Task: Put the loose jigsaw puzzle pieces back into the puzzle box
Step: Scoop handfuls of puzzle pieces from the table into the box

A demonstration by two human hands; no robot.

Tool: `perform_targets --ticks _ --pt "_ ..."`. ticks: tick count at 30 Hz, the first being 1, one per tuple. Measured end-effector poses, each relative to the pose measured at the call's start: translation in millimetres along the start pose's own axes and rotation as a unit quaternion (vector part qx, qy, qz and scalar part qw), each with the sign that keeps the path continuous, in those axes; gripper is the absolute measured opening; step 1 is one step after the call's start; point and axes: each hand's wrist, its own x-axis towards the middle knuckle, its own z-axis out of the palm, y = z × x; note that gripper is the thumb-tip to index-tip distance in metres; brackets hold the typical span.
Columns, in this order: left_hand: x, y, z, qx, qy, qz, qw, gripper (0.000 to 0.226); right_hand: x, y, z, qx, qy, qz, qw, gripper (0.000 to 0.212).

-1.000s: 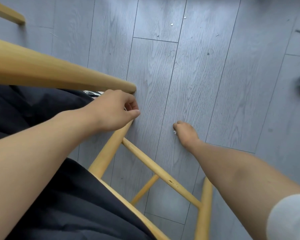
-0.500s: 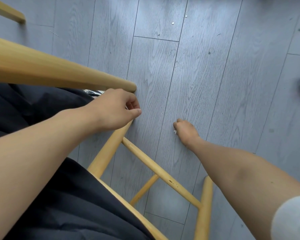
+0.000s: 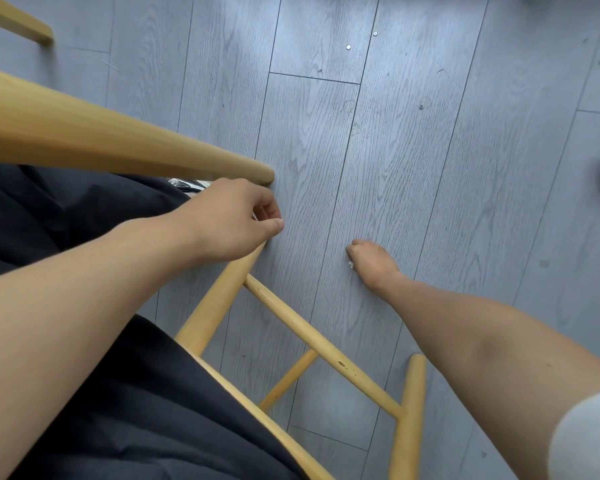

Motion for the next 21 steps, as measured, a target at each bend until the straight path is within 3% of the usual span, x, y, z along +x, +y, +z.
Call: perform_targets --ticks 15,19,21 --pt "1 1 3 0.0 -0.003 -0.002 1.0 0.016 -3 -2 1 0.016 -0.01 0.007 1.0 0.022" --pt "-1 4 -3 0.001 -0.008 -0.001 1.0 0.017 -8 -3 -4 0.225 -0.009 0.095 0.97 0.019" --pt "-7 8 -10 -0.011 -0.013 -0.004 1.0 0.016 -19 -17 -30 0.411 0.002 0.143 0.9 0.021"
